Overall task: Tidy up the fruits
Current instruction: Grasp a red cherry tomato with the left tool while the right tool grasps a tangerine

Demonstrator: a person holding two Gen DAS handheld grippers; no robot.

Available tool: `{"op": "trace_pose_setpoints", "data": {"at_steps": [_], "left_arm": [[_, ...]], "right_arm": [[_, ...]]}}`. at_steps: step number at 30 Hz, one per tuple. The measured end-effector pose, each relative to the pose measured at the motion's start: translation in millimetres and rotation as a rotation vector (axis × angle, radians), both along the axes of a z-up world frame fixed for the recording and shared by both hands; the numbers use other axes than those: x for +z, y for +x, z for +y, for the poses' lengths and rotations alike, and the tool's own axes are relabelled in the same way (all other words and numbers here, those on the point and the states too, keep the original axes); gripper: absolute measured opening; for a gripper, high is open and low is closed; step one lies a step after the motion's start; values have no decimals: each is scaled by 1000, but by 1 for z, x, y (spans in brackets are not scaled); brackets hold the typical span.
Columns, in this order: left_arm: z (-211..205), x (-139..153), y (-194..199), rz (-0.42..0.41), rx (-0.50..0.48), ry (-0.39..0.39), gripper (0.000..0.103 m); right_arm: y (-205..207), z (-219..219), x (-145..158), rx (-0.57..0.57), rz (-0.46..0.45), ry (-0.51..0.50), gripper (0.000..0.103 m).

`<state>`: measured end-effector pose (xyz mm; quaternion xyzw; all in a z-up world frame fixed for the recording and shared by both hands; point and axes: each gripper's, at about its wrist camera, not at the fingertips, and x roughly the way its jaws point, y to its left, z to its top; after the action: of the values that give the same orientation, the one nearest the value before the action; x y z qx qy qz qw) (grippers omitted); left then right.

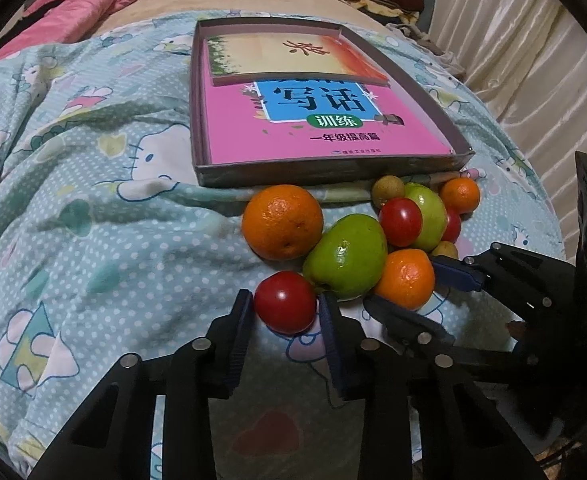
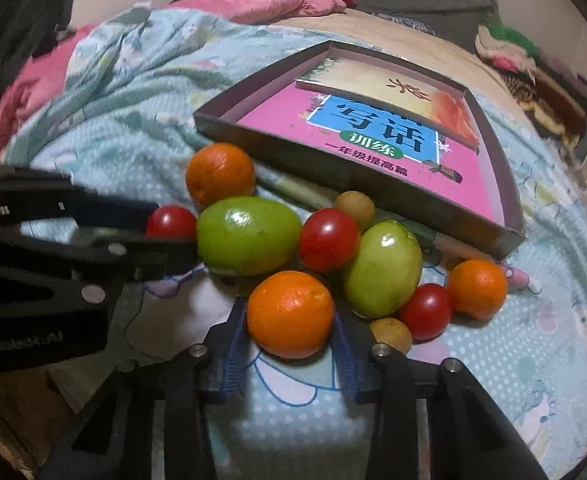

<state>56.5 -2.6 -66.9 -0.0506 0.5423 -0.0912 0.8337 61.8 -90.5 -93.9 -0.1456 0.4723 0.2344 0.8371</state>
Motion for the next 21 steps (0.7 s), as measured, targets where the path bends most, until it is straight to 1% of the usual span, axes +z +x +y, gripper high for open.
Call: {"op": "trace_pose_setpoints", "data": {"at_steps": [3, 9, 15, 21], "left_arm": [[1, -1, 2, 3, 1, -10, 33], [6, -2, 5, 6, 10, -58, 32], [12, 8, -1, -30, 25, -72, 31], [24, 19, -6, -54, 64, -94, 31]], "right_arm": [[1, -6, 2, -9, 15, 43, 39], [0, -15, 12, -5, 39, 154, 39], [0, -32, 29, -47, 24, 274, 39], [0, -41, 39, -73, 2, 317, 39]]}}
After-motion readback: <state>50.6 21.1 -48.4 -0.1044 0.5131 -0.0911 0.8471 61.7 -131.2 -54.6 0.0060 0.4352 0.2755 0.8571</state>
